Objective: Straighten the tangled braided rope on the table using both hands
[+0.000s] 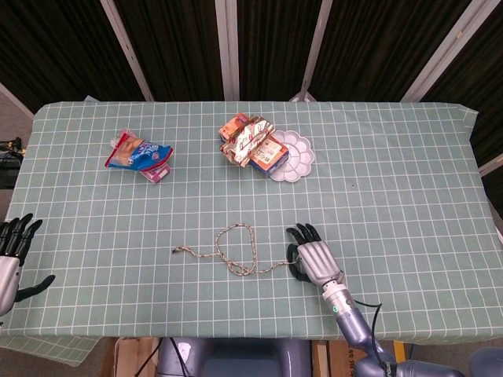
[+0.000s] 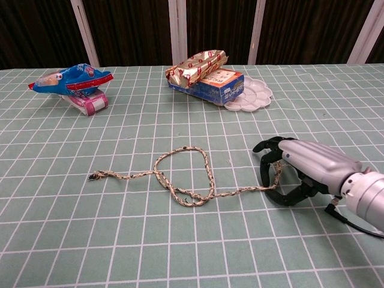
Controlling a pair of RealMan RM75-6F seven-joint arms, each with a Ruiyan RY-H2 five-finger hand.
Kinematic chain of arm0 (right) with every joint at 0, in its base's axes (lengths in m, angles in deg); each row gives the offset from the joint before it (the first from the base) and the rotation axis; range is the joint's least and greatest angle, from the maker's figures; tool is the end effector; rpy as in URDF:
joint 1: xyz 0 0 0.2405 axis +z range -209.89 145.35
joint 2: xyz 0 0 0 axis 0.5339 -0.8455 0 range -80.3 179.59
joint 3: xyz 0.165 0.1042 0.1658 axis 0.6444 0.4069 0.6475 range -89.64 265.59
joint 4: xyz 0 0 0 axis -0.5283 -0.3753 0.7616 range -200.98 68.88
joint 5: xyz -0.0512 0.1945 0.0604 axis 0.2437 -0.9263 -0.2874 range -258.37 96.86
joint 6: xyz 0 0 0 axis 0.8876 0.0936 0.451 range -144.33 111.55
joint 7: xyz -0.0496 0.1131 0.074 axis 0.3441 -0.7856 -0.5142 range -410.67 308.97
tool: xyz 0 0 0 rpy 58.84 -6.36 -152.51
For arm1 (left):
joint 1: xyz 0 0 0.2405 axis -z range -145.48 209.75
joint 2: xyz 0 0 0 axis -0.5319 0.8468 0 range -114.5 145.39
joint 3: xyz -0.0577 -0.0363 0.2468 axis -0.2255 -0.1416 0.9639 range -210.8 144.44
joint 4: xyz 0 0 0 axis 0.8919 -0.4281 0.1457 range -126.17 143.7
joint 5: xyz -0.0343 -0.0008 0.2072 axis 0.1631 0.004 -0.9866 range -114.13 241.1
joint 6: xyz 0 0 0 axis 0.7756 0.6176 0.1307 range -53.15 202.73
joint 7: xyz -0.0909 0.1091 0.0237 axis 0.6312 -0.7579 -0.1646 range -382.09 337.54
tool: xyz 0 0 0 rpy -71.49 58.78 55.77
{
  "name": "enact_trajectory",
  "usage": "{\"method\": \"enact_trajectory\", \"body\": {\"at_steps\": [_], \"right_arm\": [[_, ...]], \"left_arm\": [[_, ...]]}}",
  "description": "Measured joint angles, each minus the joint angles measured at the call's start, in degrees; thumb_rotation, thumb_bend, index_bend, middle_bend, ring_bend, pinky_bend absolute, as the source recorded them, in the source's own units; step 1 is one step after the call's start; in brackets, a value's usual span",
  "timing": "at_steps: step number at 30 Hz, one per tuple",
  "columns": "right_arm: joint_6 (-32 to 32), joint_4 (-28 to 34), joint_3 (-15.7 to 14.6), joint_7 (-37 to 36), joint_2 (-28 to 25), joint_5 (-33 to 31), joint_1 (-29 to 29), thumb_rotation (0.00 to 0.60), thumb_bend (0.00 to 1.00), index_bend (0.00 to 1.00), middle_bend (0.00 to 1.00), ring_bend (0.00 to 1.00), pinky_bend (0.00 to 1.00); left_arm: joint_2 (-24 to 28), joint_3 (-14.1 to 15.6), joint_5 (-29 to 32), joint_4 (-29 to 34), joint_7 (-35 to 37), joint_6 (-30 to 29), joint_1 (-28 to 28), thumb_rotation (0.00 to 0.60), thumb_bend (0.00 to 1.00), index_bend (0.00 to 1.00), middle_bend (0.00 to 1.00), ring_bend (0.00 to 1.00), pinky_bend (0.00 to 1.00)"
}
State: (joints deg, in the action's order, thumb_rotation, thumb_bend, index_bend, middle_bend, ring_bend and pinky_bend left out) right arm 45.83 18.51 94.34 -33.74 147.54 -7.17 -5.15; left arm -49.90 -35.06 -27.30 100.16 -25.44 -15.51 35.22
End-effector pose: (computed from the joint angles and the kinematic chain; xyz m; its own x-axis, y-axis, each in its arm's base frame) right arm -0.1799 -0.2626 -0.0580 0.2901 -0.3183 0.9025 -0.9379 -0.2822 0.2019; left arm -0.3029 0.1673 0.1587 0.4420 -0.0627 0.8948 0.8933 -0.0606 -0.4454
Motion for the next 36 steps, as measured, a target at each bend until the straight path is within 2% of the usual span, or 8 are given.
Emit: {"method": "enact_trajectory", "body": {"at_steps": [2, 8, 16, 25, 30, 36], "right_arm": [[0.13, 0.52, -0.04, -0.05, -0.37, 0.16, -0.02, 0.600, 0.43, 0.64, 0.17, 0.00, 0.00], [0.53, 2.59, -0.11, -0.35, -1.83, 0.56, -0.11, 0.600, 0.43, 0.64, 0.17, 0.00, 0.00], [0.94, 4.78, -0.30, -0.06, -3.55, 0.11, -0.44, 0.600, 0.43, 0.64, 0.17, 0.00, 0.00], [1.22, 5.50, -0.13, -0.85, -5.69, -0.57, -0.83, 0.600, 0.43, 0.64, 0.17, 0.00, 0.00], [1.22, 5.65, 0.01, -1.82, -6.81, -0.66, -0.93, 0.600, 0.43, 0.64, 0.17, 0.00, 0.00], [1.31, 5.91, 0.19, -2.64, -7.86, -0.68, -1.01, 0.600, 0.43, 0.64, 0.17, 0.00, 0.00]], "left_arm": [[0.02, 0.04, -0.16, 0.36, -0.52, 0.35, 0.24, 0.600, 0.13, 0.08, 0.00, 0.00, 0.00], [0.19, 0.12, -1.27, 3.39, -4.74, 3.42, 2.35, 0.600, 0.22, 0.18, 0.00, 0.00, 0.00], [-3.21, -2.06, 0.66, 9.88, -16.12, 13.82, 9.38, 0.600, 0.31, 0.39, 0.11, 0.00, 0.00], [-16.61, -5.57, 11.32, 9.94, -30.01, 23.25, 17.30, 0.600, 0.34, 0.44, 0.12, 0.00, 0.00], [-23.96, -6.50, 16.14, 7.29, -35.35, 24.81, 20.03, 0.600, 0.36, 0.46, 0.13, 0.00, 0.00], [-30.15, -7.23, 19.67, 4.05, -39.11, 25.14, 22.70, 0.600, 0.42, 0.49, 0.14, 0.00, 0.00]]}}
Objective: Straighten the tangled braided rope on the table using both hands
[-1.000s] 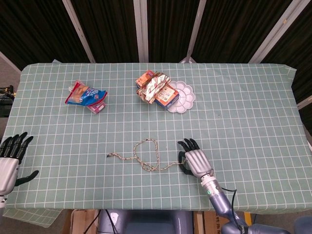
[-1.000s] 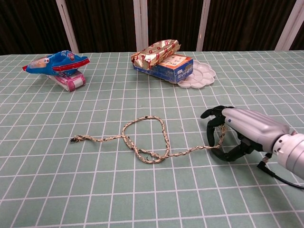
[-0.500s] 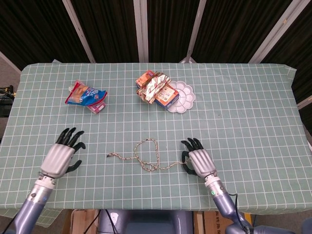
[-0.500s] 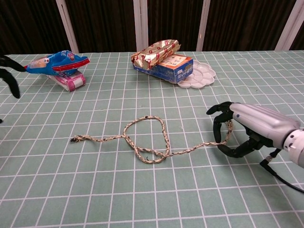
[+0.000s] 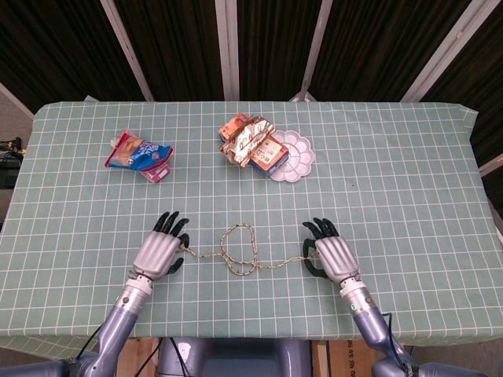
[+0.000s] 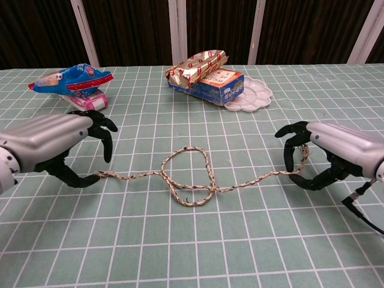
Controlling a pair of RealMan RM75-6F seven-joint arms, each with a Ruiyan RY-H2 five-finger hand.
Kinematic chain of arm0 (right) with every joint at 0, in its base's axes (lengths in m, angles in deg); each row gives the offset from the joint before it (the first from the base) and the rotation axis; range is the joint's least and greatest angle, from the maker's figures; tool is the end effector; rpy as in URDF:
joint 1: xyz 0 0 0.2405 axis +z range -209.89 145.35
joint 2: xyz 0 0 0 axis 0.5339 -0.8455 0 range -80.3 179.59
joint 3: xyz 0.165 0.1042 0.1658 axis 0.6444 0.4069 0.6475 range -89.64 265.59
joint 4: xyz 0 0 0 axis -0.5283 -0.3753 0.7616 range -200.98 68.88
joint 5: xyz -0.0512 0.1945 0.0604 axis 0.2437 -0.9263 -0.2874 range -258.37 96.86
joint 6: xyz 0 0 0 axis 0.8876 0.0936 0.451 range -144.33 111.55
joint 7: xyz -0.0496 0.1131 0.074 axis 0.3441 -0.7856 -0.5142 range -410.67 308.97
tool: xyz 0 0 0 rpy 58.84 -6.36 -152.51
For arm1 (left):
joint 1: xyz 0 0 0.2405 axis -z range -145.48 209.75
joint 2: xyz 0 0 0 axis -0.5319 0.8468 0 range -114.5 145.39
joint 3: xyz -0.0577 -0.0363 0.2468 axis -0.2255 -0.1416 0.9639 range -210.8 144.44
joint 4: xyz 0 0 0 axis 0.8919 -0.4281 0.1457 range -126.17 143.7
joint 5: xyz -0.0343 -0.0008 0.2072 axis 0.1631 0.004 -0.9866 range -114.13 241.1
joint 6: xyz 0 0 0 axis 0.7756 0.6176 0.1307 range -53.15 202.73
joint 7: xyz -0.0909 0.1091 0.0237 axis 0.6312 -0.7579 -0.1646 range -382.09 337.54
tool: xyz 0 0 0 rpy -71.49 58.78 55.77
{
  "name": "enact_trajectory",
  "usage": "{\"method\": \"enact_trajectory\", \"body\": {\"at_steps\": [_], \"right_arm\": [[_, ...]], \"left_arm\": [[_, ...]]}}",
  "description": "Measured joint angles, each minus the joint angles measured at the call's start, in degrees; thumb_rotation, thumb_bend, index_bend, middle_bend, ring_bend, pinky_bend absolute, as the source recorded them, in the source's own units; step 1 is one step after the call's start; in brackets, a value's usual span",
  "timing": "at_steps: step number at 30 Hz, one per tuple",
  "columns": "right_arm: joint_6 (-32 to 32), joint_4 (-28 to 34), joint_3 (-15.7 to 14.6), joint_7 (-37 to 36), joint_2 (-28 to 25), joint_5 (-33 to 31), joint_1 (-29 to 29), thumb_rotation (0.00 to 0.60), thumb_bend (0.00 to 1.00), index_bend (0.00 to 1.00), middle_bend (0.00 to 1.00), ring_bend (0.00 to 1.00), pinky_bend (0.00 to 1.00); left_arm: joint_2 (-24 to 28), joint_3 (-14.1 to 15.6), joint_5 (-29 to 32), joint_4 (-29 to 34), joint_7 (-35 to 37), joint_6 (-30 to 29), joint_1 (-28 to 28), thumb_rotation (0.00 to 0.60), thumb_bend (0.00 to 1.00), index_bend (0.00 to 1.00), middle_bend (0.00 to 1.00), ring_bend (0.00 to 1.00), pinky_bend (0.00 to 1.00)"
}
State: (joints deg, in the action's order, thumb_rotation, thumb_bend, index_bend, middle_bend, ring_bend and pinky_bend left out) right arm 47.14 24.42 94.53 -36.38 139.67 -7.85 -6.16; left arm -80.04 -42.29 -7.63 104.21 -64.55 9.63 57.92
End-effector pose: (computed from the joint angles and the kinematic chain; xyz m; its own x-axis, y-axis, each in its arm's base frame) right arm -0.1941 -0.2664 -0.0182 0.2628 -0.2985 0.9175 -0.9508 -0.2416 0.1938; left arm -0.1507 0.2564 -0.0346 0.5233 0.1820 0.8325 0.8285 -0.3373 -0.4470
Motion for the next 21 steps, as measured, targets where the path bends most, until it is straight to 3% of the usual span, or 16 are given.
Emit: {"method": "enact_trajectory", "body": {"at_steps": [21], "right_arm": [[0.36, 0.14, 0.19, -1.39, -1.53, -0.13, -0.07, 0.600, 0.42, 0.64, 0.17, 0.00, 0.00]], "left_arm": [[-5.28, -1.57, 8.26, -5.06, -4.13, -1.94, 3.78, 0.600, 0.43, 0.52, 0.15, 0.00, 0.00]]}}
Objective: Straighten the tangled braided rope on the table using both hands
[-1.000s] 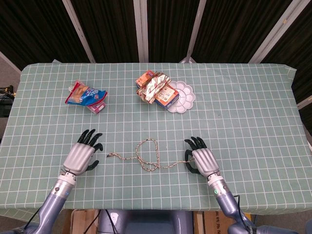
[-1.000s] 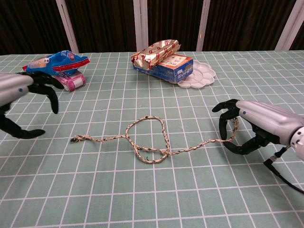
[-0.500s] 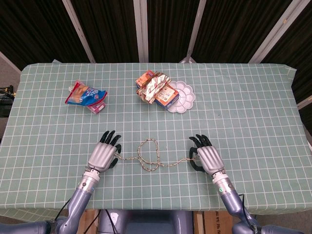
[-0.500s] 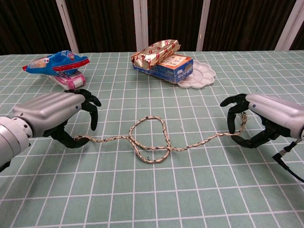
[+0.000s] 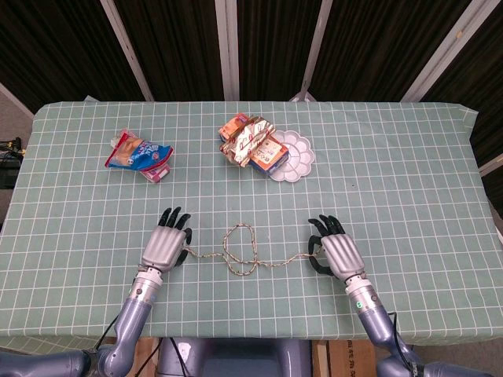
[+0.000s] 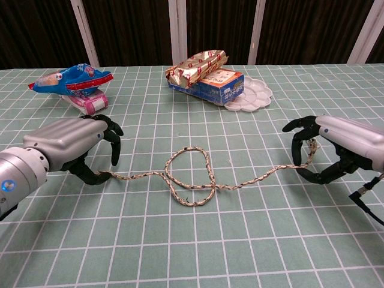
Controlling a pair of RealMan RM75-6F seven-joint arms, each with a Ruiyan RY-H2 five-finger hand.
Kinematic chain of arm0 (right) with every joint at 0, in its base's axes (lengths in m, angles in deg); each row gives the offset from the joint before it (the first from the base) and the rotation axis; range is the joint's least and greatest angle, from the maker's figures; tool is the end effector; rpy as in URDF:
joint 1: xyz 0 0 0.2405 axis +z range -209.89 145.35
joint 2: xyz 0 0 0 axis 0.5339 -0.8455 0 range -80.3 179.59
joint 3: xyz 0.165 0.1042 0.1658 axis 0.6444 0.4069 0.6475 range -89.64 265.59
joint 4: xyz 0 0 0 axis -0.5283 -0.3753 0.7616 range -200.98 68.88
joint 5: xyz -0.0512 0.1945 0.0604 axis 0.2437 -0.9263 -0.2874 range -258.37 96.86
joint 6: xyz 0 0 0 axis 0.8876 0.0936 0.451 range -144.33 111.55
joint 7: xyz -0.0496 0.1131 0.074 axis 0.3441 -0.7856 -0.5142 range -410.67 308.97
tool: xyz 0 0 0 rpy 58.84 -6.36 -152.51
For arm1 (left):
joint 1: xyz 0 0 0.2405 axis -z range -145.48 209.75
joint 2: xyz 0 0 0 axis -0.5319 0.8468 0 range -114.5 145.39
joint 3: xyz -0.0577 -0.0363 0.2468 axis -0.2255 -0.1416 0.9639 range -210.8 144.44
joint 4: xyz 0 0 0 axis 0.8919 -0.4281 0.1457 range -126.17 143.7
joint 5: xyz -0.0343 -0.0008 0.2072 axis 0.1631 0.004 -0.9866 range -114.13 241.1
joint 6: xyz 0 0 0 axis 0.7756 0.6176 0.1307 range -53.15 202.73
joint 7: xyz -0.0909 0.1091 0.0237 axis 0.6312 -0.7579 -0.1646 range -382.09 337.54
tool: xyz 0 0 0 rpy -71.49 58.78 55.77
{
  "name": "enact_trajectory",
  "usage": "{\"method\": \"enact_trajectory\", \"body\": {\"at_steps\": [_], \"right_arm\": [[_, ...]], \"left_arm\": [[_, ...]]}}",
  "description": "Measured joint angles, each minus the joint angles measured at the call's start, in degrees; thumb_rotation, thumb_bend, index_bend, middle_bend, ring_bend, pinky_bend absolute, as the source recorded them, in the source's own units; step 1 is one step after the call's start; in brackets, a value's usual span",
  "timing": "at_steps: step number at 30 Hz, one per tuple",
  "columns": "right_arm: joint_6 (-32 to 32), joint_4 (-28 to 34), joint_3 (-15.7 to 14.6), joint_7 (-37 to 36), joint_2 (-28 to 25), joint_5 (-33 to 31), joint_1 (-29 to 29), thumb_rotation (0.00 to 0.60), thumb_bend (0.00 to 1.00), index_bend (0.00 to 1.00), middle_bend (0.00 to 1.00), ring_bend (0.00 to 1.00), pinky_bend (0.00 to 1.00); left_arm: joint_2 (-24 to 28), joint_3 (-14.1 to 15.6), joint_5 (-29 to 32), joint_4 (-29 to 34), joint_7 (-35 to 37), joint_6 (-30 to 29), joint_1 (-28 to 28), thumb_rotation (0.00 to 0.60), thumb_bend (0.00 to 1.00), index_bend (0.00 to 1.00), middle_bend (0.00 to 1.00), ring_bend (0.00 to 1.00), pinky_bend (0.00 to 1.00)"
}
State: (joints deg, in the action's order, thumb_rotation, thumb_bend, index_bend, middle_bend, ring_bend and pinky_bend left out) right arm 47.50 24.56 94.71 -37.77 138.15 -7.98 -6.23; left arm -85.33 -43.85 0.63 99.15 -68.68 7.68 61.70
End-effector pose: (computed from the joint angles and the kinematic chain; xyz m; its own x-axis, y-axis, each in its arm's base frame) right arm -0.1998 -0.2699 -0.0092 0.2562 -0.2871 0.9230 -0.9542 -0.2275 0.1942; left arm -0.1484 0.2742 -0.0541 0.5409 0.2002 0.8169 0.8333 -0.2596 -0.4881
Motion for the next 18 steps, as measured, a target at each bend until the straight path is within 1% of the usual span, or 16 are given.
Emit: {"method": "enact_trajectory", "body": {"at_steps": [12, 18], "right_arm": [[-0.02, -0.37, -0.02, 0.14, 0.06, -0.28, 0.13, 0.600, 0.43, 0.64, 0.17, 0.00, 0.00], [0.05, -0.68, -0.08, 0.17, 0.02, -0.20, 0.18, 0.600, 0.42, 0.64, 0.17, 0.00, 0.00]], "left_arm": [[-1.12, 0.95, 1.47, -1.55, 0.92, -0.21, 1.07, 0.600, 0.43, 0.53, 0.15, 0.00, 0.00], [-1.64, 1.36, 1.68, -2.38, 1.33, -0.39, 1.54, 0.600, 0.48, 0.56, 0.16, 0.00, 0.00]]}}
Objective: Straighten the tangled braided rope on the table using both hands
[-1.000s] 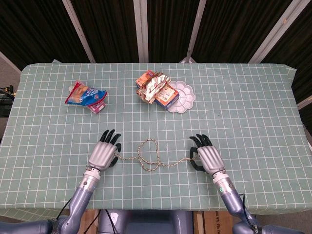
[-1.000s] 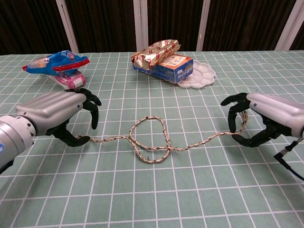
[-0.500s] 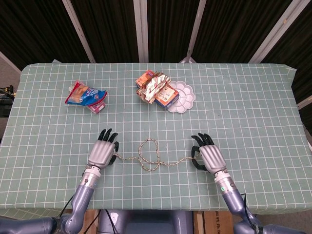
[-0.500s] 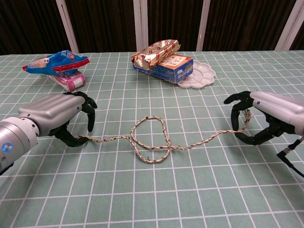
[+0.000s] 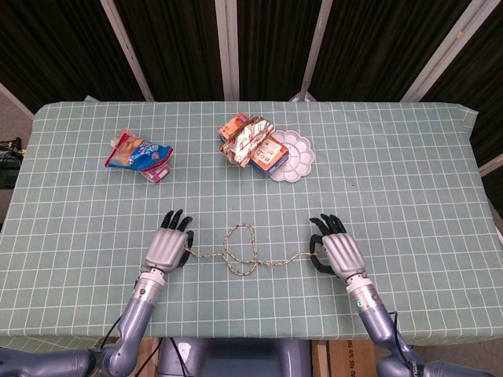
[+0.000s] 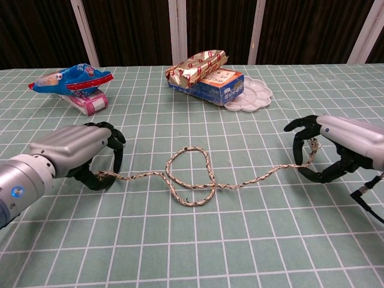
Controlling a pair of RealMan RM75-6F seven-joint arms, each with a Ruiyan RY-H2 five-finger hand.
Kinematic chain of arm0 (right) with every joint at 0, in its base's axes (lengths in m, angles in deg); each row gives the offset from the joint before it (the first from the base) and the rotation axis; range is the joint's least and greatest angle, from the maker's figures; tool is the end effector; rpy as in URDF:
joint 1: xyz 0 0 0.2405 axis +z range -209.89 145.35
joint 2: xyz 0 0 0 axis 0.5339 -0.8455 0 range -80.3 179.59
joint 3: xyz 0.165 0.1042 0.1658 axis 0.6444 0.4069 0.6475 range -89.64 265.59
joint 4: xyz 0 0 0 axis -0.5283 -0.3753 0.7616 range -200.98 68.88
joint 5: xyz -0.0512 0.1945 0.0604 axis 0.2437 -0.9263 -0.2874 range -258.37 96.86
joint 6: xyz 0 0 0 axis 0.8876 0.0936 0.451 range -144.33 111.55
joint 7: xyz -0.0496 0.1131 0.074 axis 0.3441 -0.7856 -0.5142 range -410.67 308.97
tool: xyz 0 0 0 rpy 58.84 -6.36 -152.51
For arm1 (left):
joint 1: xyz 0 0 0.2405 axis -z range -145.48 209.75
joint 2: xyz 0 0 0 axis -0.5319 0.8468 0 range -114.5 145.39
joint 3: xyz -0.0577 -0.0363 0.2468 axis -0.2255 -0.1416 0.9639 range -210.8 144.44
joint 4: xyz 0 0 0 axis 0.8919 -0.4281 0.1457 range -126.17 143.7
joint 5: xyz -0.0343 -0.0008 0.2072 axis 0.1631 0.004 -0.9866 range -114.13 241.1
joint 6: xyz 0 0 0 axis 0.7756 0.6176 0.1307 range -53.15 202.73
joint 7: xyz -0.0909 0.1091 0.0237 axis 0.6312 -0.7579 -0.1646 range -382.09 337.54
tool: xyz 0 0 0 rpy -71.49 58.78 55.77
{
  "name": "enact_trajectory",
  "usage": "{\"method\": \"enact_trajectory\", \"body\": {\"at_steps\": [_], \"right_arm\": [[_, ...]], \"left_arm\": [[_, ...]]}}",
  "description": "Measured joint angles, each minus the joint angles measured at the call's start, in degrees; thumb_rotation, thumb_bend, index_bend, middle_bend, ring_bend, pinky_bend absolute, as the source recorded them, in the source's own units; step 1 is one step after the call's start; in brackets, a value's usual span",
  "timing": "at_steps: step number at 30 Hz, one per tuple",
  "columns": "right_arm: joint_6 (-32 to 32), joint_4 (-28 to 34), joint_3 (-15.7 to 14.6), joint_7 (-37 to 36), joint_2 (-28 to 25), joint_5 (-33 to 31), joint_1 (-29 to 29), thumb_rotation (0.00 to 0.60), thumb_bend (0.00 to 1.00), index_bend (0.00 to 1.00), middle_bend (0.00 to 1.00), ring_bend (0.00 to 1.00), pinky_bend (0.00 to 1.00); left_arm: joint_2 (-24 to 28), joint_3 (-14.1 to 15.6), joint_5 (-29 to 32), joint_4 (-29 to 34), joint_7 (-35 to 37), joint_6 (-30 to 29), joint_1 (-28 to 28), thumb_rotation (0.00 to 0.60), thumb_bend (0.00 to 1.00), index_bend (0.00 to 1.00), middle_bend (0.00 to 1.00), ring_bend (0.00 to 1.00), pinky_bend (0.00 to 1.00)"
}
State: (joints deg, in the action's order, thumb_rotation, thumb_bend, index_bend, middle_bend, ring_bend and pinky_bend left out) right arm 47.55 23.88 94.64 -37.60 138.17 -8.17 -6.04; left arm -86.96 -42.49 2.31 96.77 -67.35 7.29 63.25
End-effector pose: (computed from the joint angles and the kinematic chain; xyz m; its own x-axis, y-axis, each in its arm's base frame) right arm -0.2023 -0.2717 -0.0088 0.2681 -0.2824 0.9210 -0.9517 -0.2260 0.2078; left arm -0.1498 0.2744 -0.0650 0.5378 0.2218 0.8134 0.8368 -0.2579 -0.4830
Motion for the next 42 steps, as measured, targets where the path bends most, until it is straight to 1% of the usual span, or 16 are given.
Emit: {"method": "enact_trajectory", "body": {"at_steps": [4, 12, 16, 19, 23, 29, 33, 36, 39, 42], "right_arm": [[0.04, -0.18, -0.04, -0.04, -0.06, -0.04, -0.03, 0.600, 0.42, 0.64, 0.17, 0.00, 0.00], [0.20, -0.22, -0.16, -0.13, -0.54, -0.02, -0.18, 0.600, 0.42, 0.64, 0.17, 0.00, 0.00], [0.46, -0.02, -0.13, -0.17, -1.30, 0.09, -0.33, 0.600, 0.42, 0.64, 0.17, 0.00, 0.00], [0.94, 0.23, 0.13, -0.28, -2.48, 0.16, -0.51, 0.600, 0.42, 0.64, 0.17, 0.00, 0.00], [1.72, 0.67, 0.62, -0.85, -5.16, 0.16, -1.01, 0.600, 0.42, 0.64, 0.17, 0.00, 0.00], [2.85, 1.62, 1.17, -4.01, -10.52, -0.44, -2.78, 0.600, 0.42, 0.64, 0.17, 0.00, 0.00], [3.70, 1.70, 1.21, -6.93, -13.59, -0.67, -4.36, 0.600, 0.42, 0.64, 0.17, 0.00, 0.00], [4.43, 1.38, 1.22, -9.05, -15.08, -0.80, -5.53, 0.600, 0.42, 0.64, 0.17, 0.00, 0.00], [5.00, 0.64, 1.20, -10.63, -15.86, -1.22, -6.63, 0.600, 0.42, 0.64, 0.17, 0.00, 0.00], [5.21, -0.16, 1.08, -11.44, -16.23, -1.56, -7.28, 0.600, 0.42, 0.64, 0.17, 0.00, 0.00]], "left_arm": [[-0.41, 0.17, 0.11, -0.63, 0.23, -0.15, 0.27, 0.600, 0.52, 0.60, 0.17, 0.00, 0.00], [-0.64, 0.86, 0.18, -1.56, 0.76, -0.62, 0.38, 0.600, 0.52, 0.62, 0.18, 0.00, 0.00], [0.16, 0.80, 0.09, -1.02, 1.23, -1.18, 0.20, 0.600, 0.53, 0.62, 0.18, 0.00, 0.00], [1.79, 0.61, -0.47, 0.32, 1.64, -1.81, 0.01, 0.600, 0.53, 0.62, 0.18, 0.00, 0.00], [5.97, 0.43, -1.60, 3.33, 2.54, -2.80, -0.55, 0.600, 0.53, 0.62, 0.18, 0.00, 0.00], [15.51, 0.59, -3.01, 8.70, 5.71, -4.60, -2.85, 0.600, 0.53, 0.62, 0.18, 0.00, 0.00], [22.60, 1.58, -4.16, 11.20, 9.52, -5.91, -5.51, 0.600, 0.53, 0.62, 0.19, 0.00, 0.00], [26.62, 2.46, -4.83, 11.89, 12.96, -6.74, -7.54, 0.600, 0.53, 0.62, 0.19, 0.00, 0.00], [29.00, 3.27, -5.25, 11.77, 16.04, -7.32, -9.27, 0.600, 0.53, 0.62, 0.19, 0.00, 0.00], [30.06, 4.01, -5.54, 10.82, 18.35, -7.68, -10.59, 0.600, 0.53, 0.62, 0.19, 0.00, 0.00]]}}
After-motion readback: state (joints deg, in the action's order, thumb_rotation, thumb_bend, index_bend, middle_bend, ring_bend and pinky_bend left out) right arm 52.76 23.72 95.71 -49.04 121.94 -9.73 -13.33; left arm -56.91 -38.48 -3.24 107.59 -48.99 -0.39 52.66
